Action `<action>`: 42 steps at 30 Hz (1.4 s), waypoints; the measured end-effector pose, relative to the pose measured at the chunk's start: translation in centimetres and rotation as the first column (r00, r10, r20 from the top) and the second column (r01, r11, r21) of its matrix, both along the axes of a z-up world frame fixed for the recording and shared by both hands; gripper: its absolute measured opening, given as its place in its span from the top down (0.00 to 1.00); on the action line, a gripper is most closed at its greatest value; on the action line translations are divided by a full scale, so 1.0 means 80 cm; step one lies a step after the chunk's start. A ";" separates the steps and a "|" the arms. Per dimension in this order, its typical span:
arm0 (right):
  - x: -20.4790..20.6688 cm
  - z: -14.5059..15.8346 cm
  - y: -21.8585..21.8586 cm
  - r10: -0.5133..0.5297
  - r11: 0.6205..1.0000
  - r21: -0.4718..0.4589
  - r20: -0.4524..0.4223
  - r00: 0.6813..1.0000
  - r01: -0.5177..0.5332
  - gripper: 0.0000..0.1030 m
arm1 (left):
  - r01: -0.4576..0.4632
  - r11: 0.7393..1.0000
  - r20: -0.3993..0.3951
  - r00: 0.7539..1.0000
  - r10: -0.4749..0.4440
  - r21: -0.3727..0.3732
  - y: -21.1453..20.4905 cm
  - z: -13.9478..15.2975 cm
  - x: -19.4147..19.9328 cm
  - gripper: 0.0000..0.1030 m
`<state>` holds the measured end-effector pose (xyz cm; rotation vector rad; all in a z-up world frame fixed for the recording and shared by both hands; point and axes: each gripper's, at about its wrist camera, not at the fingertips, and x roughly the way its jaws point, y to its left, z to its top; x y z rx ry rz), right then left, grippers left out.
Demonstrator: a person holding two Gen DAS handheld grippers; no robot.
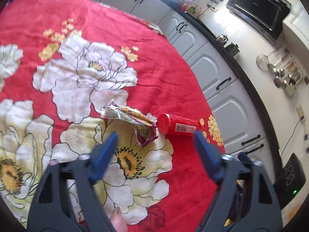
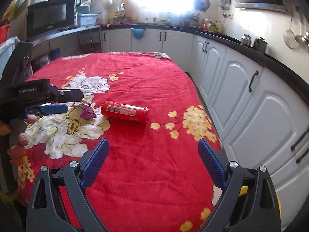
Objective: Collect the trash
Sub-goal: 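Grasp the silver-and-orange snack wrapper with the left tool while the right tool grasps the red tube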
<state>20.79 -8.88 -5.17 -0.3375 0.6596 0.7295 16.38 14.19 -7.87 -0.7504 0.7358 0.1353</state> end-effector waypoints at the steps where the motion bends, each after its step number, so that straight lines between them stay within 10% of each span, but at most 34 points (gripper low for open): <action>1: 0.003 -0.002 0.005 0.009 1.000 -0.006 -0.001 1.000 -0.009 0.12 | -0.007 1.000 -0.010 1.000 0.007 -0.018 0.004 -0.004 0.003 0.38; 11: 0.045 -0.026 0.059 0.116 0.987 -0.111 -0.030 0.993 -0.119 0.11 | -0.047 0.994 -0.062 0.997 0.042 -0.096 0.030 -0.025 0.031 0.51; 16: 0.056 -0.033 0.096 0.201 0.962 -0.187 -0.005 0.980 -0.199 0.09 | -0.059 0.995 -0.080 0.995 0.053 -0.076 0.043 -0.031 0.041 0.76; 30: 0.079 -0.058 0.173 0.385 0.854 -0.358 -0.054 0.921 -0.378 0.09 | -0.028 0.998 -0.029 0.999 0.027 -0.062 0.056 -0.029 0.017 0.84; 42: 0.060 -0.057 0.129 0.323 0.921 -0.158 -0.200 0.925 -0.356 0.65 | -0.005 1.000 0.014 1.000 0.004 0.010 0.042 -0.004 0.005 0.84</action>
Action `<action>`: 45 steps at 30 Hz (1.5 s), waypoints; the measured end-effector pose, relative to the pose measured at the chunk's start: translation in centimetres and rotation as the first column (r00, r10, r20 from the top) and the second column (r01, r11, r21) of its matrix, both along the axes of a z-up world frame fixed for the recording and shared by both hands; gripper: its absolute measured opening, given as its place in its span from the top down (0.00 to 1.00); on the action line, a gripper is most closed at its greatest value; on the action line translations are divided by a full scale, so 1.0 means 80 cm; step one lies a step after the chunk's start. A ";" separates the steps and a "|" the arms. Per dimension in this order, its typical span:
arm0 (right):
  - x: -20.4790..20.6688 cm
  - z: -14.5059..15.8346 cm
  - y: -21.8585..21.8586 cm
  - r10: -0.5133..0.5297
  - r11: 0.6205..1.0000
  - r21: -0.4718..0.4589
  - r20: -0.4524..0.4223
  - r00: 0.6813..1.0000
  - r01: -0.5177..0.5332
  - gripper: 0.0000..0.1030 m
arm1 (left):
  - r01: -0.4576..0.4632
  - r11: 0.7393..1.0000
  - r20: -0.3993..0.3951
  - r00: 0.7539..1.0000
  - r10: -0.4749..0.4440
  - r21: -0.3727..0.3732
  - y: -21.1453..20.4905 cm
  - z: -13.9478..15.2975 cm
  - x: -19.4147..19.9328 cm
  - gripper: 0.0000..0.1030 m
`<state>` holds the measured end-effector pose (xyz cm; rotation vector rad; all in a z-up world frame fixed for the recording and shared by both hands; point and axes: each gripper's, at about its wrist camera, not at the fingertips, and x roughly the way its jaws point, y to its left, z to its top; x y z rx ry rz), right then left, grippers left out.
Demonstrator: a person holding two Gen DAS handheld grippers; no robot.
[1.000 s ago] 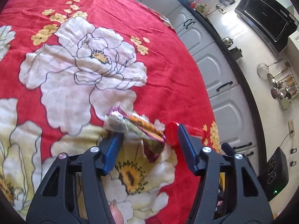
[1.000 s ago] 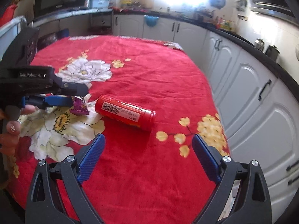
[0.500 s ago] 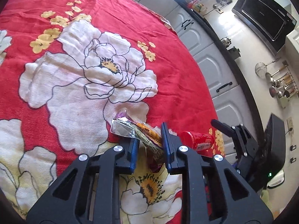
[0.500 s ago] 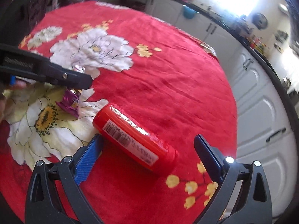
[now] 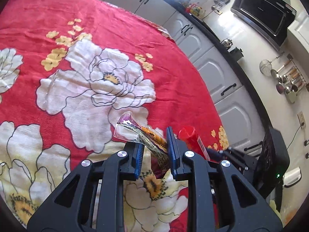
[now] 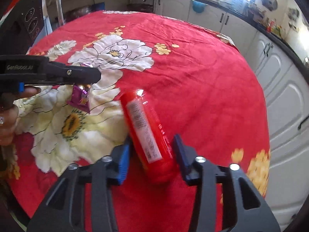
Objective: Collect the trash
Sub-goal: 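Grasp the silver-and-orange snack wrapper with the left tool while the right tool grasps the red tube, then carry the snack wrapper and red tube over the yellow bin with both tools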
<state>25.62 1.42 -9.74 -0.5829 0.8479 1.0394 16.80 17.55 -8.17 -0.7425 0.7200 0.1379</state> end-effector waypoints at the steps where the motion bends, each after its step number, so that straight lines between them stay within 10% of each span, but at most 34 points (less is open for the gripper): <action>1: -0.004 0.001 -0.007 -0.020 1.000 0.013 -0.010 1.000 0.020 0.66 | 0.004 1.000 0.003 1.000 -0.004 0.009 -0.003 0.002 0.000 0.84; 19: -0.079 0.012 -0.173 -0.360 0.873 0.286 -0.172 0.917 0.396 0.69 | 0.200 0.964 0.068 0.974 -0.215 0.175 -0.118 0.049 -0.003 0.84; 45: -0.123 0.057 -0.383 -0.652 0.640 0.413 -0.153 0.742 0.648 0.69 | 0.457 0.825 0.092 0.855 -0.510 0.333 -0.302 0.080 0.000 0.84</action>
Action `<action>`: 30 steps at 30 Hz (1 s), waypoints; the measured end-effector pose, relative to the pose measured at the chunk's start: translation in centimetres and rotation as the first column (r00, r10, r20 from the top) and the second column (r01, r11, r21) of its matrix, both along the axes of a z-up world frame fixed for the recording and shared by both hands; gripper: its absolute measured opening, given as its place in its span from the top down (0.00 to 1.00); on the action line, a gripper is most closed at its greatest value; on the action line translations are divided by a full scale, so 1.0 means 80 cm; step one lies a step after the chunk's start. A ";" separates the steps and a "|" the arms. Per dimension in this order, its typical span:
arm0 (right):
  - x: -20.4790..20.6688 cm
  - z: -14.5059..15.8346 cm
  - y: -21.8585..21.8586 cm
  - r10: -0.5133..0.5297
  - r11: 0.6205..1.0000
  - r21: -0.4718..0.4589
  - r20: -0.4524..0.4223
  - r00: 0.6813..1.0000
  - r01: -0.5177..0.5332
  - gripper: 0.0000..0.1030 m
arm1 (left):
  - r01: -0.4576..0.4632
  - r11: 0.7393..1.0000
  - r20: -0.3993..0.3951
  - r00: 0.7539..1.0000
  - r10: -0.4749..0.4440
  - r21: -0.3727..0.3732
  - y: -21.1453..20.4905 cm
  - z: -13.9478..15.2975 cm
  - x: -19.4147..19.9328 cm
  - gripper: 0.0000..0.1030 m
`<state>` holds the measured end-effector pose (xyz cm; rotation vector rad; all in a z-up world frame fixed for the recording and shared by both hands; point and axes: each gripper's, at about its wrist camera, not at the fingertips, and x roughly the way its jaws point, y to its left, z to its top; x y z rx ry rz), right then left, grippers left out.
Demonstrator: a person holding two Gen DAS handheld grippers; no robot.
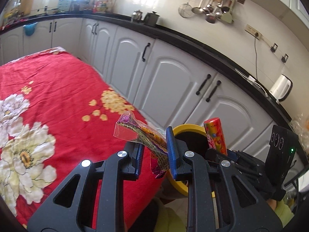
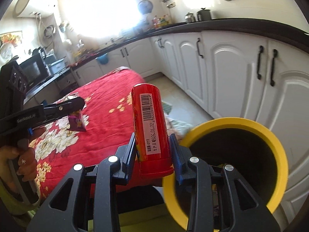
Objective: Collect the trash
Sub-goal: 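Carry the snack wrapper and red tube over the yellow bin with both tools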
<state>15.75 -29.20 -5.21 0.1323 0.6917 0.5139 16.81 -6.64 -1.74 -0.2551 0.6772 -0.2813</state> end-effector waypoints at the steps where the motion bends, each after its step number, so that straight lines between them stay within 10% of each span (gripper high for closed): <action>1: -0.001 0.000 -0.006 -0.010 1.000 0.000 0.001 1.000 0.010 0.69 | 0.012 1.000 0.003 1.000 -0.012 0.004 -0.007 0.001 0.001 0.84; 30: -0.024 -0.060 -0.131 -0.263 0.965 -0.016 -0.094 0.960 0.263 0.69 | 0.216 0.971 -0.021 0.976 -0.215 0.105 -0.149 -0.032 0.023 0.84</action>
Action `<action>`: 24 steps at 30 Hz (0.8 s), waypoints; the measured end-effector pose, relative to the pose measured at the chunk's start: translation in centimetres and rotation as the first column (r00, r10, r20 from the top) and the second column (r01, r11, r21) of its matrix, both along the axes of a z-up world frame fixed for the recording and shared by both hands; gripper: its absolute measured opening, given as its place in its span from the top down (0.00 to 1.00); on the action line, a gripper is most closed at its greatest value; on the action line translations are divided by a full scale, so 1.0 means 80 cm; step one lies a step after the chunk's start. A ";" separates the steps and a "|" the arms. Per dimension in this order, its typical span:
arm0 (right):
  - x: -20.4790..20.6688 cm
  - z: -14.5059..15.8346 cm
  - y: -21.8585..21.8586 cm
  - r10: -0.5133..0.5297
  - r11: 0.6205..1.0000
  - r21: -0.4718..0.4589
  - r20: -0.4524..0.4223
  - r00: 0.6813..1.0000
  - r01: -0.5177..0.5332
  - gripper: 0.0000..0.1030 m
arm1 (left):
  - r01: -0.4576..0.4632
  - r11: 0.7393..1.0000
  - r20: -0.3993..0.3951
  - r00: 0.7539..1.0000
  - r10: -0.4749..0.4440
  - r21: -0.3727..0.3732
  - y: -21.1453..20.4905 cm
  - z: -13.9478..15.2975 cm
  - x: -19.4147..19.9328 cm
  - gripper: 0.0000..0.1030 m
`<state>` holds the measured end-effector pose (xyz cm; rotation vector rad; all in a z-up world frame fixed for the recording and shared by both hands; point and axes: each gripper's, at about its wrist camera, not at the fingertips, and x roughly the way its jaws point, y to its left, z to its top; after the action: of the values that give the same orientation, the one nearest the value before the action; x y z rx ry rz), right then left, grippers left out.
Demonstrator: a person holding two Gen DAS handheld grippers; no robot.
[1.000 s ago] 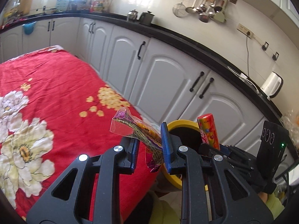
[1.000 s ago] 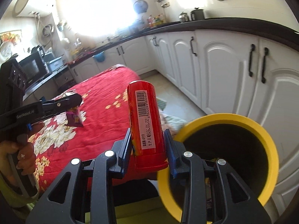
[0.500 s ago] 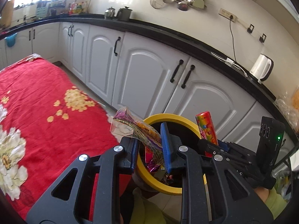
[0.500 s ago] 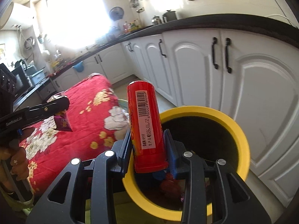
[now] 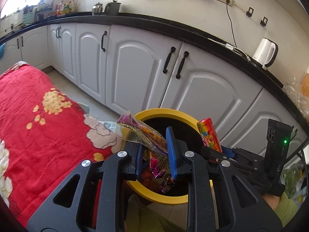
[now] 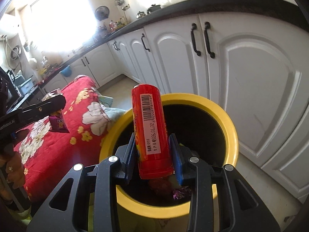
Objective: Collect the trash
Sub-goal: 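Carry the snack wrapper and red tube over the yellow bin with both tools, then open both tools to drop the wrapper and tube into the bin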
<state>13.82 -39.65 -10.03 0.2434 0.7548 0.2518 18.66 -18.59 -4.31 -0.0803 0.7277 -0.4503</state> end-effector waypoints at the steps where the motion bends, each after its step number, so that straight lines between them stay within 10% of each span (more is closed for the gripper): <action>1: 0.000 -0.003 -0.002 -0.004 1.000 0.001 -0.006 1.000 0.004 0.69 | 0.005 1.000 -0.004 1.000 -0.005 0.007 -0.004 -0.003 0.001 0.84; 24: 0.004 -0.059 0.004 -0.015 1.000 0.012 -0.129 0.991 0.017 0.69 | 0.064 0.998 -0.124 0.990 -0.061 0.024 -0.052 -0.054 0.044 0.84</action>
<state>14.15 -39.36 -14.76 0.2799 0.8793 0.2276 22.20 -22.71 -8.64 -0.0591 0.8592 -0.4979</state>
